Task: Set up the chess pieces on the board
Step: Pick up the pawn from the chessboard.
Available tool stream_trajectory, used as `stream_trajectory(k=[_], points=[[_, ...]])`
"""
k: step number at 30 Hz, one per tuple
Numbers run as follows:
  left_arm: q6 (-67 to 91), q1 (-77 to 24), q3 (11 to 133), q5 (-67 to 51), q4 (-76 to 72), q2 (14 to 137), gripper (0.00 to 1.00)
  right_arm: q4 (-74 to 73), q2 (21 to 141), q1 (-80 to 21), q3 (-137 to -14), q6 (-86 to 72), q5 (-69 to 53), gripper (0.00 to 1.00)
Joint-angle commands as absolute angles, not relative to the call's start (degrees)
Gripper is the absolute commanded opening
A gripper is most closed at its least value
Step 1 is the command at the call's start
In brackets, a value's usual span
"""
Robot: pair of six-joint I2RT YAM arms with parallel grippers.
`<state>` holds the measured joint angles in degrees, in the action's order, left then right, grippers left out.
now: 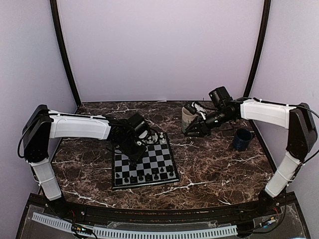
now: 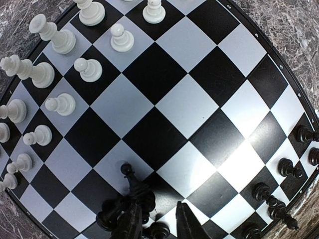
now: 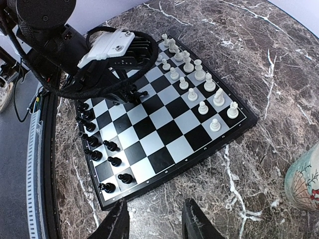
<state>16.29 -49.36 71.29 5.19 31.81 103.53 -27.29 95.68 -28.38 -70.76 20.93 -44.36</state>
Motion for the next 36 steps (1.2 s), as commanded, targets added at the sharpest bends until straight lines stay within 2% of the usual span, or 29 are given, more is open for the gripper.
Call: stream_trajectory(k=[1,4,8,18,36], points=[[16.01,-49.22,71.14,5.94,31.84,101.25,0.28,-27.48,96.15,-28.53,-72.68,21.35,-45.69,0.37],[16.02,-49.1,70.59,7.81,30.86,99.8,0.32,-27.58,96.31,-28.56,-72.76,21.36,-45.73,0.37],[16.34,-48.11,71.08,7.41,33.27,101.74,0.31,-27.8,96.55,-28.64,-73.1,21.34,-45.73,0.37],[15.97,-48.08,71.36,4.91,34.27,104.19,0.18,-28.28,96.77,-29.0,-73.37,21.45,-45.18,0.37],[14.03,-48.52,71.92,-0.23,34.66,103.57,0.04,-28.38,96.56,-29.26,-73.21,21.79,-44.49,0.37]])
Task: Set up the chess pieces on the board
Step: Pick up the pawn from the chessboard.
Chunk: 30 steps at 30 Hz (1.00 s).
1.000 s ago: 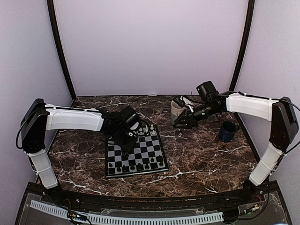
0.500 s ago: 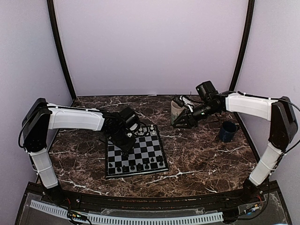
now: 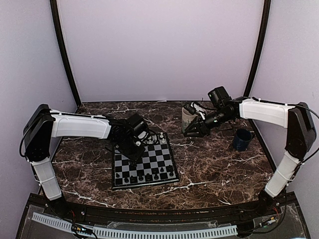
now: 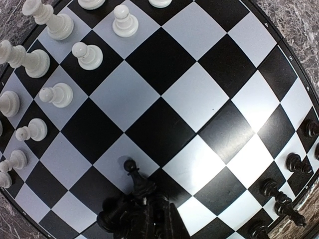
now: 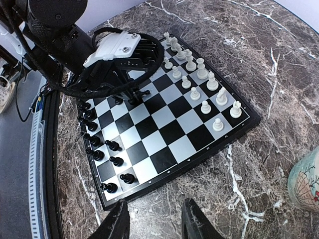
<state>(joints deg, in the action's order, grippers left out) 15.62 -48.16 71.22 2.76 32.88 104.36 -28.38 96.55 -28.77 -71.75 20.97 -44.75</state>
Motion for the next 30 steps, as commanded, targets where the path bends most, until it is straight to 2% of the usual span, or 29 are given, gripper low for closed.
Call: stream_trajectory(k=[1,15,30], points=[[13.25,-48.89,71.9,-0.73,34.58,103.01,0.04,-28.39,96.43,-29.27,-73.14,21.8,-44.47,0.37],[6.21,-51.56,65.78,-7.82,24.13,94.66,0.02,-28.72,96.52,-29.95,-73.44,21.88,-44.06,0.37],[2.3,-53.74,71.01,-7.46,30.5,101.37,0.02,-28.48,96.18,-30.15,-72.99,22.1,-43.41,0.37]])
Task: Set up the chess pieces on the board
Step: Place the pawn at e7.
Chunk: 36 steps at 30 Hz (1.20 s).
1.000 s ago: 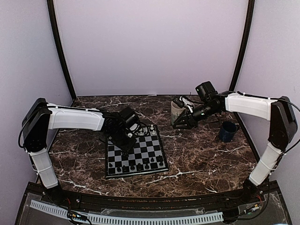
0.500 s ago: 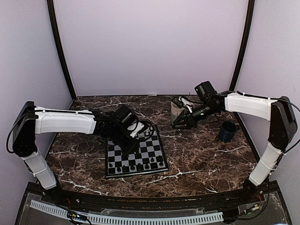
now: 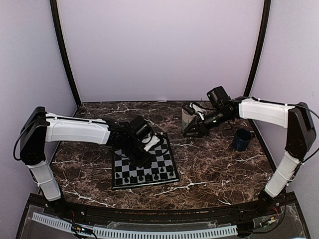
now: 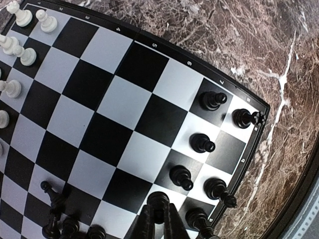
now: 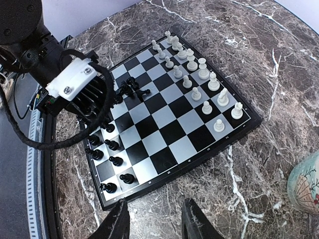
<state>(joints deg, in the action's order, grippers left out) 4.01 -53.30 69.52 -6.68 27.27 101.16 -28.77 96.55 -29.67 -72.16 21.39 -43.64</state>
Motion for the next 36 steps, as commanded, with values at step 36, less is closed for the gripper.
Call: stream_trajectory(k=[36], points=[[3.73,-54.34,71.81,-5.58,30.32,96.74,0.29,-29.7,97.69,-31.37,-74.34,22.67,-43.25,0.37]])
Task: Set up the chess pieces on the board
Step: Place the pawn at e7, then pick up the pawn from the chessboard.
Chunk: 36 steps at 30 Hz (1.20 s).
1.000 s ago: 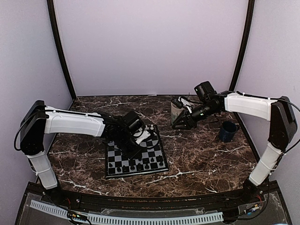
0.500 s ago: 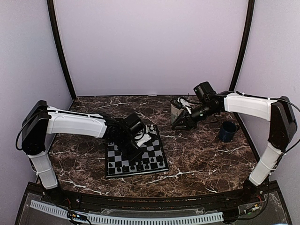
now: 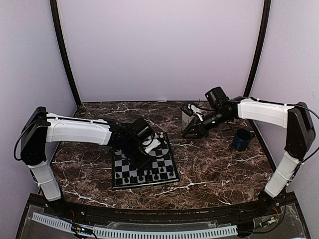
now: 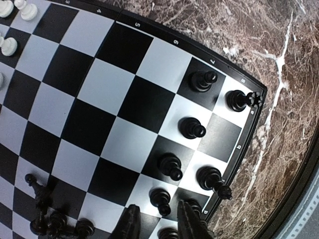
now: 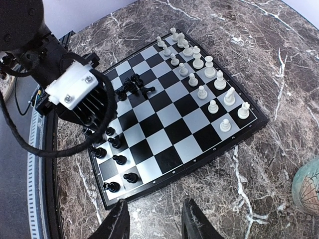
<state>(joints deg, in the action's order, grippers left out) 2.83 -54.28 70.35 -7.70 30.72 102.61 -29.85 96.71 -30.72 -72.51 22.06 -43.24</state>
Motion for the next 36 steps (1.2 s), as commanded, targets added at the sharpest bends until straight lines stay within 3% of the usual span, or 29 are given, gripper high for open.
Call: stream_trajectory(k=[1,7,36], points=[[4.33,-54.09,71.81,-4.63,30.2,96.2,0.29,-29.78,97.73,-31.38,-74.43,22.68,-43.2,0.37],[12.11,-49.78,71.68,3.98,31.13,95.52,0.3,-30.15,97.79,-31.47,-74.62,22.85,-43.16,0.37],[24.35,-46.85,80.41,8.17,39.79,110.84,0.27,-29.88,98.22,-31.63,-74.09,23.49,-43.35,0.37]])
